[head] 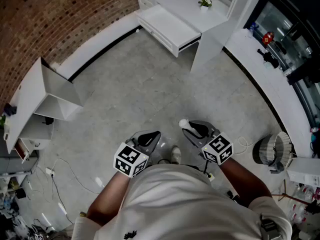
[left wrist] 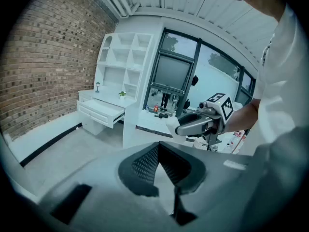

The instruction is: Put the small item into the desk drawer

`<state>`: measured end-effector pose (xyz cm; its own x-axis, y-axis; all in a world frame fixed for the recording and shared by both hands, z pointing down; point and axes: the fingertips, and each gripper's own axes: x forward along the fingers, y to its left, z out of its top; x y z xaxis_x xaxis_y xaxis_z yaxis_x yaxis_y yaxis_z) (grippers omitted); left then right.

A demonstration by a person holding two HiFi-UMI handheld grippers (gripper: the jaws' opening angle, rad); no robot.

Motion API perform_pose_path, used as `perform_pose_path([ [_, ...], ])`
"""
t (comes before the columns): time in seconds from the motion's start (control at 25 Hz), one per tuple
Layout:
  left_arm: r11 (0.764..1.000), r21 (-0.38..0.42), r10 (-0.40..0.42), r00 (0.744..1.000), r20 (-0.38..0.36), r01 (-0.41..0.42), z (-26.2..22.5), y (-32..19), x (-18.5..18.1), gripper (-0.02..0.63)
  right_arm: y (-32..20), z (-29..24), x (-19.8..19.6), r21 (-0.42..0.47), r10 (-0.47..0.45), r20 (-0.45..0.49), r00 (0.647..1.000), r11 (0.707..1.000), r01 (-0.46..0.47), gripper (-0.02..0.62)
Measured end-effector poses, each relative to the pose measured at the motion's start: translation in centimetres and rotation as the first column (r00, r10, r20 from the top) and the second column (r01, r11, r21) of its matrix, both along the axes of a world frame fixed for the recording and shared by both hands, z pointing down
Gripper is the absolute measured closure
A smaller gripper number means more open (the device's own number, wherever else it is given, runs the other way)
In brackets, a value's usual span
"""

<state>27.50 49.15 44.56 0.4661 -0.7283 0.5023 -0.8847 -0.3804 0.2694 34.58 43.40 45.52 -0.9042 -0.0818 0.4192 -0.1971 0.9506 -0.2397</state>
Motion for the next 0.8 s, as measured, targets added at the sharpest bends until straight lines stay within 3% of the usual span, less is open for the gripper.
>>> perform_pose_path([
  [0.44, 1.0, 0.009, -0.025, 1.0, 0.014, 0.025, -0.3, -2.1, 0.2, 0.6, -2.0, 0.5, 0.5, 0.004, -0.024, -0.008, 1.0, 1.0, 0.024, 0.463],
  [0.8, 0.999, 0.0, -0.033, 0.999, 0.012, 0.033, 0.3, -4.6, 0.4, 0.6, -5.9, 1.0, 0.6, -0.028, 0.008, 0.013, 1.0, 1.0, -0.008, 0.463],
])
